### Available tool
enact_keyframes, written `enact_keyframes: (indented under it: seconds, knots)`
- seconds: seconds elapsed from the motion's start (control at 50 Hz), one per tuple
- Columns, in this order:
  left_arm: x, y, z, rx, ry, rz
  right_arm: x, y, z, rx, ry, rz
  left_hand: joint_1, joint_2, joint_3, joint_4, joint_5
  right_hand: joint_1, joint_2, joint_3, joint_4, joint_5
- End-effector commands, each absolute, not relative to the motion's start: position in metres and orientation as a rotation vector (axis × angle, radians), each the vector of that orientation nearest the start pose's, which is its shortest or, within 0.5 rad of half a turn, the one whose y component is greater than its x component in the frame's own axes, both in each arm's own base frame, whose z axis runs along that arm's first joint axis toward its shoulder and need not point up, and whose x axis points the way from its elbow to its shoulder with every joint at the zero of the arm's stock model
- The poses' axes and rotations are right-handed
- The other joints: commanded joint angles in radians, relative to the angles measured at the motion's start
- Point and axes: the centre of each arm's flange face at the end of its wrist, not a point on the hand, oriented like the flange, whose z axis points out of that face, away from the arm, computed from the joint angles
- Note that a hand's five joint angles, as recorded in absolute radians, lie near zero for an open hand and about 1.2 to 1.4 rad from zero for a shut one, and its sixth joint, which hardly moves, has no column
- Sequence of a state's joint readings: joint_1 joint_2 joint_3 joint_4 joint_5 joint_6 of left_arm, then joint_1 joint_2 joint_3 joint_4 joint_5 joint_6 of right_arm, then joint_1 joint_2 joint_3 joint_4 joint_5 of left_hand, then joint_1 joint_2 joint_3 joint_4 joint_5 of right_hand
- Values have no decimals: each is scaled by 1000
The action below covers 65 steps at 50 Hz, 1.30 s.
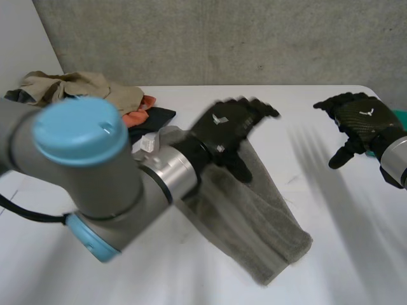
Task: Fold the laundry.
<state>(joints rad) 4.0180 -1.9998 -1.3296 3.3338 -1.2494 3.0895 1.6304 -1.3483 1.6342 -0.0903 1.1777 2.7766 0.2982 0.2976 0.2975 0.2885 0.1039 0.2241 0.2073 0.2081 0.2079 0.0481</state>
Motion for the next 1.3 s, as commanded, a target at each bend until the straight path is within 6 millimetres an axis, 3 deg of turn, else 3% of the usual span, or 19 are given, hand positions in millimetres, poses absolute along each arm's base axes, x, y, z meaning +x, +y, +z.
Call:
enact_keyframes:
  seconds: [0.02,0.14,0.22,0.36,0.42,0.52,0.84,0.96,1.08,1.16,1.22,1.3]
  knots:
    - [-334,-248,279,-820,-1640,1808,189,-294,225,-900,2245,-1776,0,1,1,10,20,-50,-33,-34,-33,-48]
    - [-294,-293,259,-948,-1793,1980,215,-250,223,-1014,2225,-1586,21,22,22,31,41,-50,-33,-34,-33,-48]
    - [-283,-314,222,-1099,-1914,1968,228,-233,213,-1067,2203,-1535,24,24,25,34,44,-50,-33,-34,-33,-48]
    - [-275,-327,158,-1257,-2088,1761,242,-223,181,-1119,2181,-1504,53,54,54,63,73,-50,-33,-34,-33,-48]
    - [-278,-324,145,-1271,-2092,1699,244,-225,169,-1120,2215,-1501,144,144,145,154,164,-50,-33,-34,-33,-48]
    - [-283,-319,140,-1296,-2077,1677,241,-230,164,-1106,2263,-1518,329,330,330,339,349,-50,-33,-34,-33,-48]
    - [-291,-336,119,-1299,-2045,1723,240,-229,160,-1101,2268,-1522,420,421,421,430,440,-50,-33,-34,-33,-48]
    - [-299,-335,114,-1314,-2025,1714,238,-233,161,-1088,2276,-1540,740,741,741,750,760,-50,-33,-34,-33,-48]
    - [-300,-339,110,-1319,-2027,1715,238,-236,164,-1085,2269,-1559,813,814,814,823,833,-50,-33,-34,-33,-48]
    - [-300,-340,110,-1322,-2025,1718,239,-237,166,-1086,2263,-1563,1097,1097,1097,1106,1116,-50,-33,-34,-33,-48]
    - [-300,-340,111,-1322,-2027,1721,238,-238,166,-1084,2263,-1566,1098,1099,1099,1108,1118,-50,-33,-34,-33,-48]
    - [-301,-338,126,-1318,-2011,1755,239,-241,170,-1082,2254,-1586,1098,1099,1099,1108,1118,-50,-33,-34,-33,-48]
